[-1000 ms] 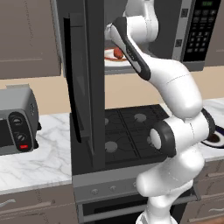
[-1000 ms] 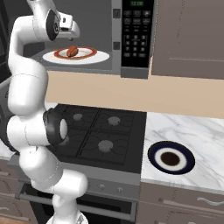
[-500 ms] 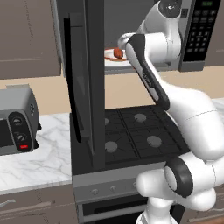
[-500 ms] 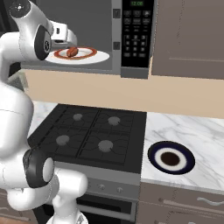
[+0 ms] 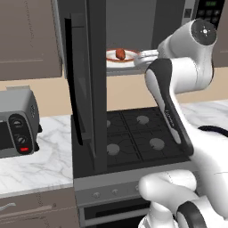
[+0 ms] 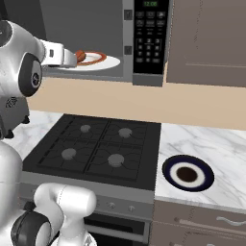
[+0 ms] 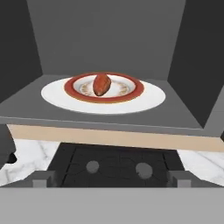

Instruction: Pick the sweet potato from the counter and place it in the microwave. Then turn on the microwave.

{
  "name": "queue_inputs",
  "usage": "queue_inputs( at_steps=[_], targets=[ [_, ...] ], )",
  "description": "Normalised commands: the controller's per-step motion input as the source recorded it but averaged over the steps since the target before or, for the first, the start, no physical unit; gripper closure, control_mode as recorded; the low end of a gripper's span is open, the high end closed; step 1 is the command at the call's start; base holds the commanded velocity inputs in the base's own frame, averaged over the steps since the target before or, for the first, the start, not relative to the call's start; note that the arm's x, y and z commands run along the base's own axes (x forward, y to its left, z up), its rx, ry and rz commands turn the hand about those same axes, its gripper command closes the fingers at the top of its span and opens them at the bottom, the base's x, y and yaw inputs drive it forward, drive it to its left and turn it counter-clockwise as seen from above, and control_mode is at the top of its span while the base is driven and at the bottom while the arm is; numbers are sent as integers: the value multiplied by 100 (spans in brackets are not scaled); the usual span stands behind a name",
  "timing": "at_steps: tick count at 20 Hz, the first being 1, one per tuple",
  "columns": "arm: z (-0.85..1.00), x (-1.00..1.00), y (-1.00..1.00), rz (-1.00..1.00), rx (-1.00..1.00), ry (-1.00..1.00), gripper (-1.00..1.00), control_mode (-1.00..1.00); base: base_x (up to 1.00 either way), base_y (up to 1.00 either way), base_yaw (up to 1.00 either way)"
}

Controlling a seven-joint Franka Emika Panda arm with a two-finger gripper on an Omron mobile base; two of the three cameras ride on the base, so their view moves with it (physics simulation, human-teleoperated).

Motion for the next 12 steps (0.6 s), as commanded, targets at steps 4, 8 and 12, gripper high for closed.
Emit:
queue_inputs(
  at_steps=[4, 8, 12],
  targets=[
    [-5, -100, 0, 0, -4, -4, 100, -100, 0, 0, 0],
    [-23, -89, 0, 0, -7, -1, 100, -100, 0, 0, 0],
    [-68, -72, 0, 0, -7, -1, 100, -100, 0, 0, 0]
  ],
)
